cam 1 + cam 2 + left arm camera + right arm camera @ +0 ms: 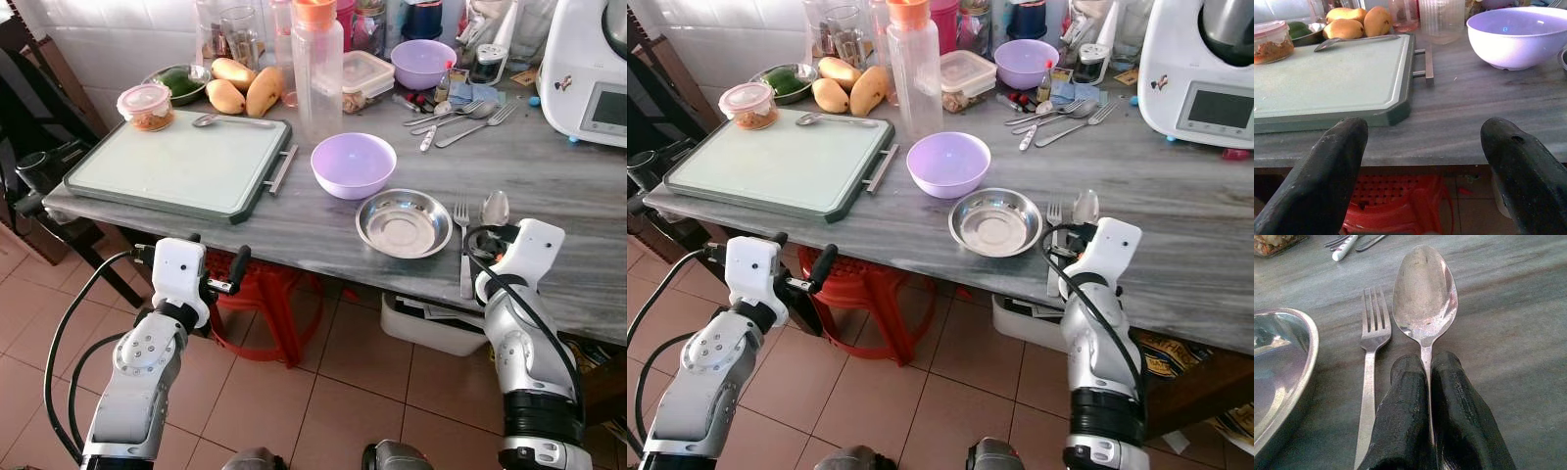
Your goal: Setting the table
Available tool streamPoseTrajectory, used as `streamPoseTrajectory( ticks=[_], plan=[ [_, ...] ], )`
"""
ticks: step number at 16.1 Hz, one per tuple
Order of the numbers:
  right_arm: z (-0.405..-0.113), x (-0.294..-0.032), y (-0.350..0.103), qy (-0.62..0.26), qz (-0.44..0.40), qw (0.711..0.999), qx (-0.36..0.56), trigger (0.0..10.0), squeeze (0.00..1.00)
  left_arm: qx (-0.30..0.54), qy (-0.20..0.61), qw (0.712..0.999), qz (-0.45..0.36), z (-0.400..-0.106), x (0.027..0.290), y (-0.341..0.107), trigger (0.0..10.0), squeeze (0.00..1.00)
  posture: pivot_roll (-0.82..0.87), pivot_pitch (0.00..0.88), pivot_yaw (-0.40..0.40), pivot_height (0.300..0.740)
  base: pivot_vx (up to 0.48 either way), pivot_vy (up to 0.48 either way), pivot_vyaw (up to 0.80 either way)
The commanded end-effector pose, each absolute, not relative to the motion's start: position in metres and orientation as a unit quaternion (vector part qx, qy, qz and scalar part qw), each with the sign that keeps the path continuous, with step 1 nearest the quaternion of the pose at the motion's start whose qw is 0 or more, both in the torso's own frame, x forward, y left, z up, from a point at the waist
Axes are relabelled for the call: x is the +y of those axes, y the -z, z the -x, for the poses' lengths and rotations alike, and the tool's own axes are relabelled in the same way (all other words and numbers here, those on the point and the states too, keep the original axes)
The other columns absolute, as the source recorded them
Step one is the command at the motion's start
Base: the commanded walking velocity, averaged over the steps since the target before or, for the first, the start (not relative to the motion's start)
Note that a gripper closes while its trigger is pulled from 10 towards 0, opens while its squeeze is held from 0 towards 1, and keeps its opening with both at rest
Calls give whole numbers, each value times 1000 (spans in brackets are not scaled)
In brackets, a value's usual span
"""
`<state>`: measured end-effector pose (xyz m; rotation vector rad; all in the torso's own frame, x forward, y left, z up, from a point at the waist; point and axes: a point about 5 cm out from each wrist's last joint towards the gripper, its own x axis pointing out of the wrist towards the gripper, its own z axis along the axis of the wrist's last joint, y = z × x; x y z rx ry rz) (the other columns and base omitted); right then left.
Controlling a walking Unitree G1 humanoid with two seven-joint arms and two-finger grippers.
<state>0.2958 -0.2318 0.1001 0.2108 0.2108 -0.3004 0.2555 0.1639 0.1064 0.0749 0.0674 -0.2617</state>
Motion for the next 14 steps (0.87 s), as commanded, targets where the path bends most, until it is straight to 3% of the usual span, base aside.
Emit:
streamPoseTrajectory(
  ticks=[1,14],
  plan=[
    [-289,-234,-86,161,-112,971,138,10000,0,30,134,990,-39,-256,165,-110,10000,0,43,51,107,740,0,0,0],
    [-284,-249,-82,179,-112,964,161,10000,0,36,139,989,-35,-256,160,-108,10000,0,36,58,107,740,0,0,0]
  ],
)
